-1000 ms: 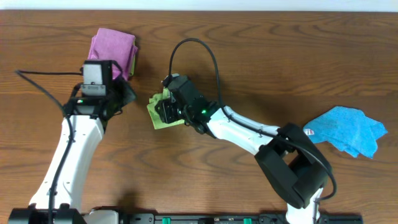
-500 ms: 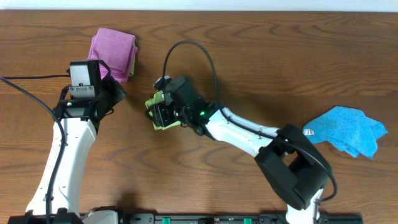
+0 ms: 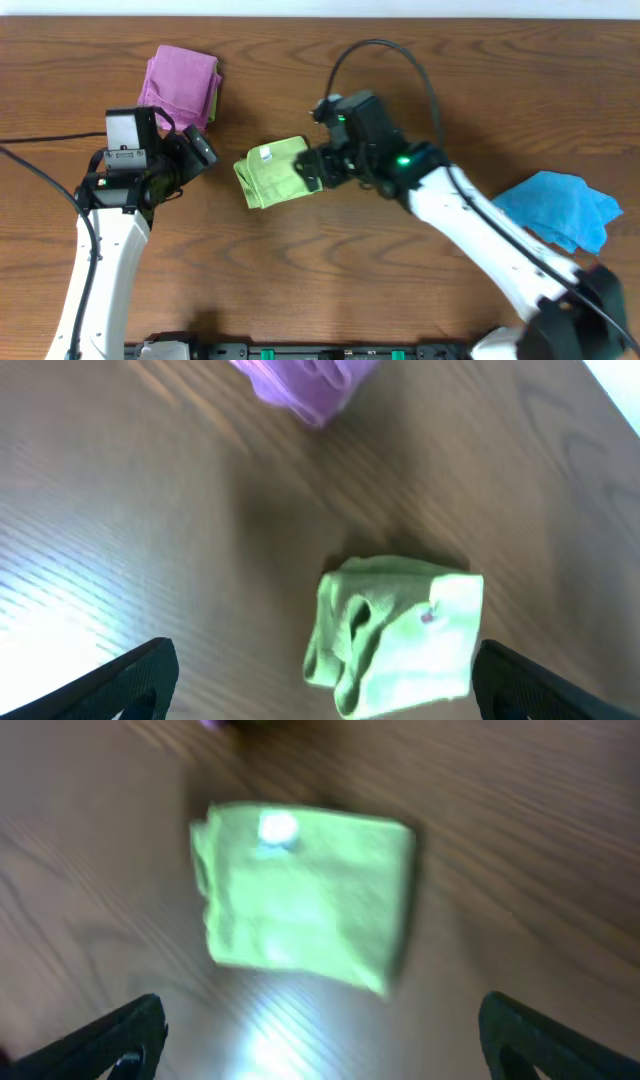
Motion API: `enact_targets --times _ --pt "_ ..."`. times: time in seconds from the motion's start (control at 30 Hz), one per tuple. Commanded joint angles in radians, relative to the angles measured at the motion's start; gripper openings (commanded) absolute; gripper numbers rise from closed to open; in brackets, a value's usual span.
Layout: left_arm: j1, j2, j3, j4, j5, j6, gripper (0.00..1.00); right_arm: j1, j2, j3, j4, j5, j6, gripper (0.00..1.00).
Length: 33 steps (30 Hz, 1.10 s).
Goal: Fold the cloth
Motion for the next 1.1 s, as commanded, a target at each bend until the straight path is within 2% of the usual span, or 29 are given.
enact_targets --times 0.0,0.13,0.3,0.53,0.7,0.8,0.97,1.07 --pt "0.003 -0.007 0.023 -0.031 0.066 0.006 0.95 -0.046 -0.078 0.011 -0.119 0.033 -0.124 0.99" --pt "0.001 0.003 -0.003 -0.040 0.095 0.000 0.95 -0.109 -0.183 -0.055 -0.241 0.056 -0.146 0.99" --pt "0.001 0.029 -0.092 -0.011 0.209 -0.028 0.95 -0.177 -0.420 -0.253 -0.239 0.062 -0.134 0.99" --pt "0.001 0.031 -0.206 0.073 0.295 -0.099 0.95 -0.242 -0.794 -0.531 -0.272 0.066 0.011 0.99" --pt "0.000 0.032 -0.278 0.132 0.346 -0.131 0.95 -0.244 -1.039 -0.654 -0.336 0.067 0.061 0.99" --pt "0.000 0.032 -0.303 0.160 0.351 -0.149 0.95 -0.244 -1.110 -0.667 -0.353 0.067 0.061 0.99" --pt "-0.029 0.033 -0.377 0.270 0.354 -0.205 0.95 -0.244 -1.112 -0.667 -0.343 0.066 0.061 0.99" --pt "-0.069 0.037 -0.424 0.358 0.335 -0.262 0.95 -0.244 -1.112 -0.667 -0.336 0.066 0.124 0.99"
